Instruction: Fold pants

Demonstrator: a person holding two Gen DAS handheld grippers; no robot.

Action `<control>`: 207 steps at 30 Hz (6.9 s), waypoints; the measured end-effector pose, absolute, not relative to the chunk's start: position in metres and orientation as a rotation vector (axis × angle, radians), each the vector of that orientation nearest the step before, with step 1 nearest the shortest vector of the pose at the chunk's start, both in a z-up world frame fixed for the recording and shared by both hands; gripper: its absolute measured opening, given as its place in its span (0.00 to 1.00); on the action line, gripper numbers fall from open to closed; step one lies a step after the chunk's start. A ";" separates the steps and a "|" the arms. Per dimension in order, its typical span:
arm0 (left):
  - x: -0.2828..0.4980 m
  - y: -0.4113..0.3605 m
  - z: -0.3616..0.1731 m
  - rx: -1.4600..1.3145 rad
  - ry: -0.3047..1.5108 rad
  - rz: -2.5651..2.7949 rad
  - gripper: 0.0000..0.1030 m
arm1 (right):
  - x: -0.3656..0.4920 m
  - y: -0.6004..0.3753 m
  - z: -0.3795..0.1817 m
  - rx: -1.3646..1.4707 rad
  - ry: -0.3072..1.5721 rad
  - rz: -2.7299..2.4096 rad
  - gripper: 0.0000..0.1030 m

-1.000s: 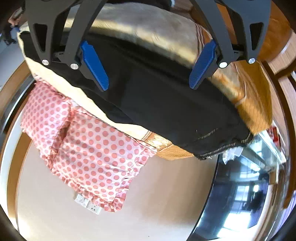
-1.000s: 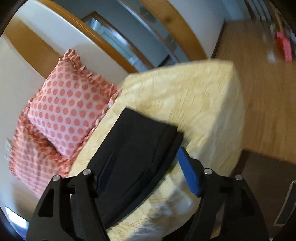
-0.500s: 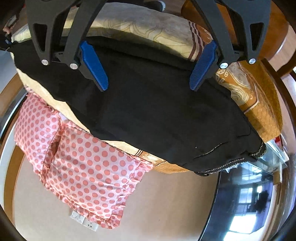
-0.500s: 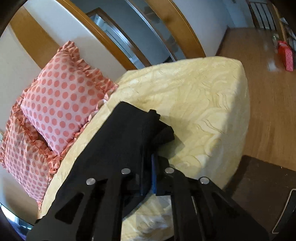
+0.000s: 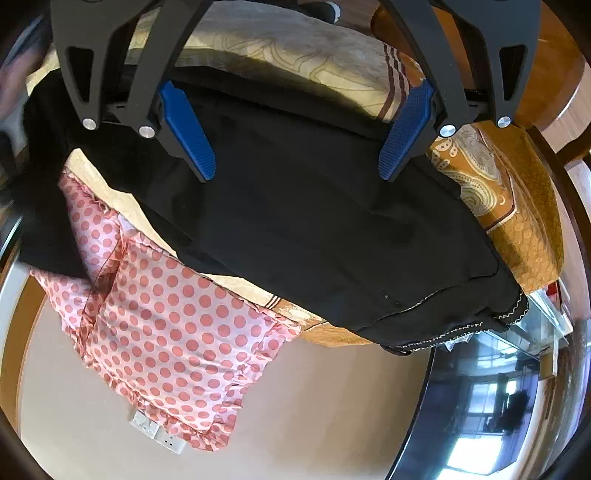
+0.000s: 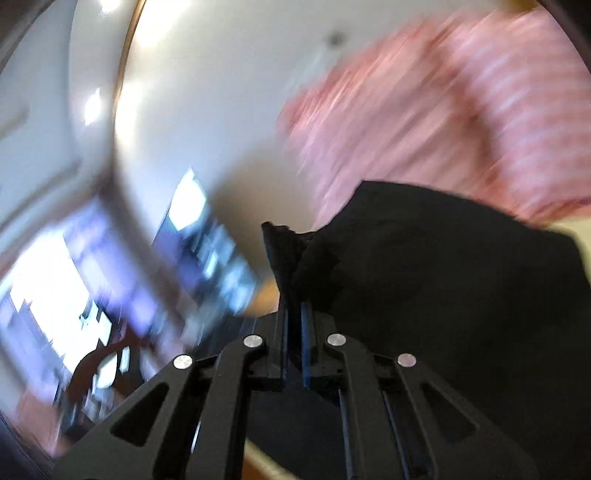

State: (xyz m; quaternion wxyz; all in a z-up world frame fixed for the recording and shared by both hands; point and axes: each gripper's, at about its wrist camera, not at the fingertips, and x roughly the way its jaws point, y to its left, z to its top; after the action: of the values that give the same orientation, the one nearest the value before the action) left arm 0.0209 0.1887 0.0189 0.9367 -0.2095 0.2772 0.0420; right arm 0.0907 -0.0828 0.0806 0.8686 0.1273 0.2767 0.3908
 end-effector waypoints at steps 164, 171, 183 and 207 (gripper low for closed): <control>-0.041 -0.095 0.047 0.342 0.249 -0.458 0.99 | 0.045 -0.237 0.061 0.180 0.697 0.571 0.07; -0.007 -0.039 0.054 0.177 0.369 -0.397 0.99 | 0.055 -0.266 0.036 0.244 0.799 0.451 0.12; 0.059 0.002 0.077 0.047 0.508 -0.400 0.99 | 0.077 -0.253 0.058 0.174 0.712 0.321 0.54; 0.180 0.075 0.043 -0.311 0.952 -0.496 0.95 | 0.129 -0.279 0.011 0.330 0.817 0.453 0.47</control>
State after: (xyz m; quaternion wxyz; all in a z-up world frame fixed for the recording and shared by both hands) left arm 0.1804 0.0750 0.0434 0.8479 -0.1477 0.4516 -0.2352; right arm 0.1294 -0.2793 0.0105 0.8799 0.1584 0.3918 0.2172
